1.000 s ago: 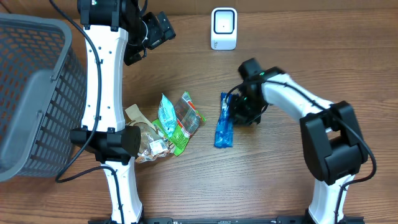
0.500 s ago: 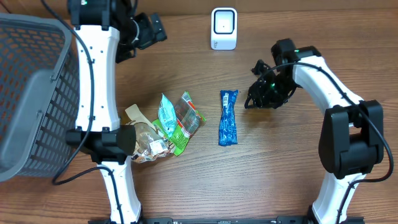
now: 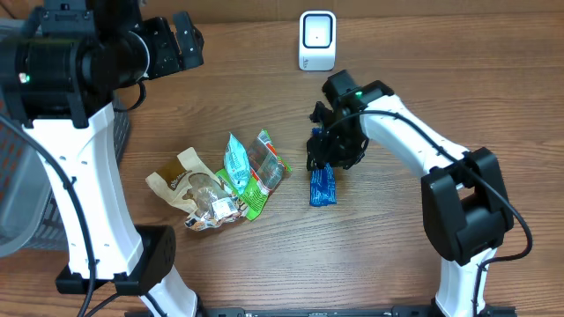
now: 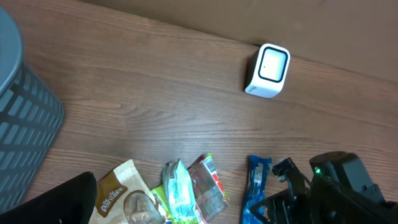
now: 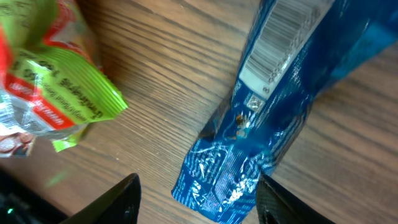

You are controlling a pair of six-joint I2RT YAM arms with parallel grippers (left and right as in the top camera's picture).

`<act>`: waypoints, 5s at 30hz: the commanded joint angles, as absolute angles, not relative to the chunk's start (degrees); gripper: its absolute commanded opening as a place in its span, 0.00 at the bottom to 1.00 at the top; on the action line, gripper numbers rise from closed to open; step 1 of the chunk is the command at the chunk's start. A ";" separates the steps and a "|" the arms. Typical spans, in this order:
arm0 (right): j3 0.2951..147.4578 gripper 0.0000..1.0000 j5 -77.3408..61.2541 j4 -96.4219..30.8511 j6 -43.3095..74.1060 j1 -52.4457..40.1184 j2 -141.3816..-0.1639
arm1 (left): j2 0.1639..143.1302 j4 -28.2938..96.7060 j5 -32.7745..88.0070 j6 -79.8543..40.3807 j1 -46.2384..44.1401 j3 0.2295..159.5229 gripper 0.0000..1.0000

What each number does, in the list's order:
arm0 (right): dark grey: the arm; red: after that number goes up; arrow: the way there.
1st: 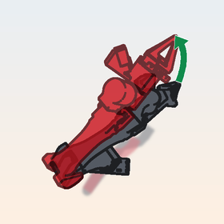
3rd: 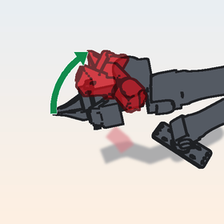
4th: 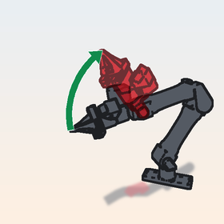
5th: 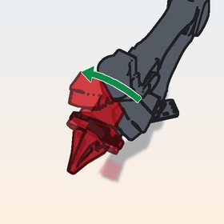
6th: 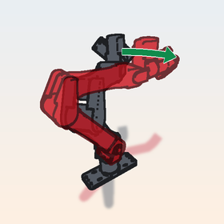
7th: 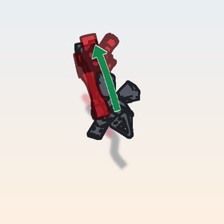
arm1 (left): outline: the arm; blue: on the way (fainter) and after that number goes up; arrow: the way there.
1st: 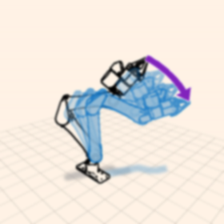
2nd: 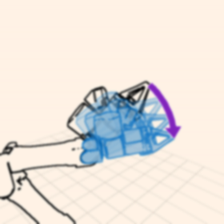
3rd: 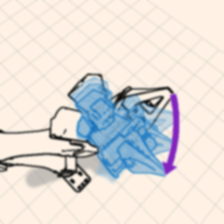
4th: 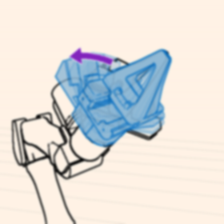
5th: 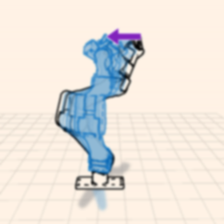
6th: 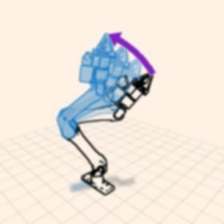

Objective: Scan the item barcode
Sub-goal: 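Close the right gripper on the blue wrapper and lift it, then rotate the held blue wrapper with the right gripper, barcode facing up, then carry the blue wrapper with the right gripper to the white scanner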

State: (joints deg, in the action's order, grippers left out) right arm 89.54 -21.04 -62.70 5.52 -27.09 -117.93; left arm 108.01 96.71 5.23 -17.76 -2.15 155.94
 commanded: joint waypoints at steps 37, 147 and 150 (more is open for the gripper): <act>100.71 0.93 -17.80 -64.93 -18.90 -4.60 -119.02 | 108.75 96.79 4.03 -16.47 -2.17 155.76 1.00; 95.50 0.04 -22.39 -57.14 -4.97 -8.78 -104.09 | 108.75 96.79 4.03 -16.47 -2.26 155.76 1.00; 95.50 0.04 -22.76 -56.75 -5.23 -9.47 -100.73 | 108.75 96.79 4.03 -16.47 -2.26 155.76 1.00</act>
